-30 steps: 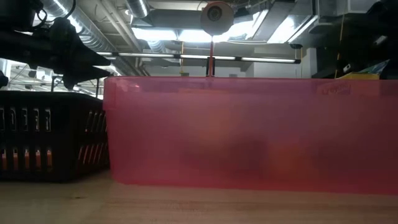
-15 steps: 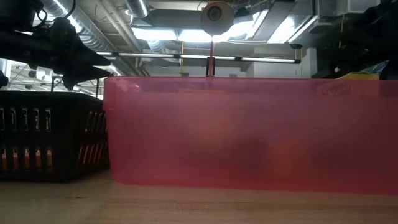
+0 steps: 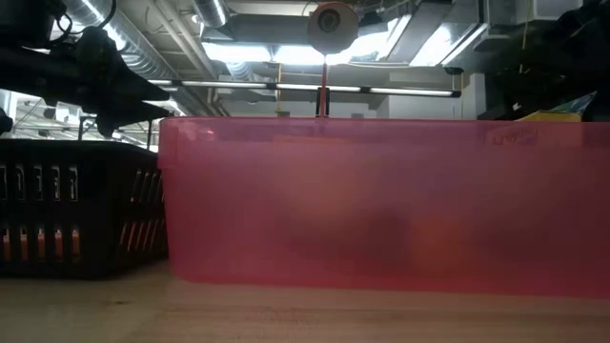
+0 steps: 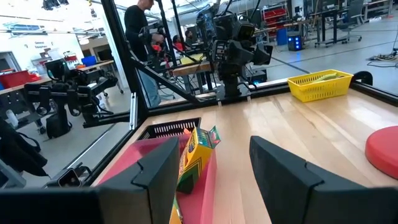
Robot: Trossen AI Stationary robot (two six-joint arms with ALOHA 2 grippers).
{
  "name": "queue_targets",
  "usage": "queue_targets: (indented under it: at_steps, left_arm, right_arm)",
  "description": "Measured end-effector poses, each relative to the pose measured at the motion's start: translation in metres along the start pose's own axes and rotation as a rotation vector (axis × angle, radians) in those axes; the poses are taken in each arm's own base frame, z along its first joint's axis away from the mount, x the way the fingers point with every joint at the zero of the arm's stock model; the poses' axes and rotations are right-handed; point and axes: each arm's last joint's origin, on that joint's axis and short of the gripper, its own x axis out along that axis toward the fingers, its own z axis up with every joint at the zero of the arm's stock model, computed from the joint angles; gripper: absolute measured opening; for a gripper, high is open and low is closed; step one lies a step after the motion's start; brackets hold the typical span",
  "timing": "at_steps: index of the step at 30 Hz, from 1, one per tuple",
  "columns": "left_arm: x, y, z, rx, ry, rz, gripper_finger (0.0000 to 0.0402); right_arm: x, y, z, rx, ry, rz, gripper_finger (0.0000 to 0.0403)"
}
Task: Pick & Place School Supplies
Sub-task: Return to Home Position
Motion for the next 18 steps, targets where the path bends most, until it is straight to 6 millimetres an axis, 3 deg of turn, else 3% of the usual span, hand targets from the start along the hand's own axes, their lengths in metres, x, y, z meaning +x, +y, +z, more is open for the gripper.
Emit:
queue_targets:
  at_steps: [18]
  left_arm:
    - [0.0000,0.0000,0.0000,0.000,0.000,0.000,0.0212]
  right_arm:
    - [0.0000,0.0000,0.0000,0.000,0.000,0.001,0.0199]
